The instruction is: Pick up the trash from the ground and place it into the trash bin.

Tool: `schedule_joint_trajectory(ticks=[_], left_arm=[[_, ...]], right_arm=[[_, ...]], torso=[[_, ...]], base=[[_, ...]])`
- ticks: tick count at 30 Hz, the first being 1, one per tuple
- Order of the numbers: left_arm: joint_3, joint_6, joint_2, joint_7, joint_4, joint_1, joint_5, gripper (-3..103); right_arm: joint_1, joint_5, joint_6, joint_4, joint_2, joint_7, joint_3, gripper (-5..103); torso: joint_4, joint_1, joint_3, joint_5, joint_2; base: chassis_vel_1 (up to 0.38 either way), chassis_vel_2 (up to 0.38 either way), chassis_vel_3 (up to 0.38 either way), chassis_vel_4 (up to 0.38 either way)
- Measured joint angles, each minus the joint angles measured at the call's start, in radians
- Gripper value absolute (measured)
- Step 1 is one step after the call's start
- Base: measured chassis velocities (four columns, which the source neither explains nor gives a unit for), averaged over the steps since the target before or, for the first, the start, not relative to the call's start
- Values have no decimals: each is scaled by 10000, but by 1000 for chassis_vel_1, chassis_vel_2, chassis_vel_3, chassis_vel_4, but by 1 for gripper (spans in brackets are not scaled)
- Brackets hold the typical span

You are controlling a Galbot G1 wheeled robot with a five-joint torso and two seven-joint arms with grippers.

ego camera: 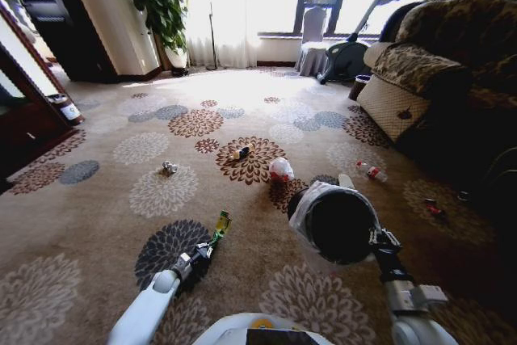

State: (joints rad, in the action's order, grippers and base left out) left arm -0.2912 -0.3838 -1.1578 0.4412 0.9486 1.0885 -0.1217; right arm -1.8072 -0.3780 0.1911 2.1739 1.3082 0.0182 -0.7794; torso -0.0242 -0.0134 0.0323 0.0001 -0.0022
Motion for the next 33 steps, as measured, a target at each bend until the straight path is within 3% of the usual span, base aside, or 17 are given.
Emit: schedule_joint_trajectory(ticks=[10,33], left_arm=[[-380,405,111,-859,1835,622,-341,0],[-1575,1699,467,-3533,7570,2574,-1433,0]], right_arm=[[0,0,0,0,0,0,0,0],[0,0,0,0,0,0,0,0]], torso=[[0,0,0,0,0],[0,0,-1,0,0]], base=[[0,0,0,0],[0,0,0,0]])
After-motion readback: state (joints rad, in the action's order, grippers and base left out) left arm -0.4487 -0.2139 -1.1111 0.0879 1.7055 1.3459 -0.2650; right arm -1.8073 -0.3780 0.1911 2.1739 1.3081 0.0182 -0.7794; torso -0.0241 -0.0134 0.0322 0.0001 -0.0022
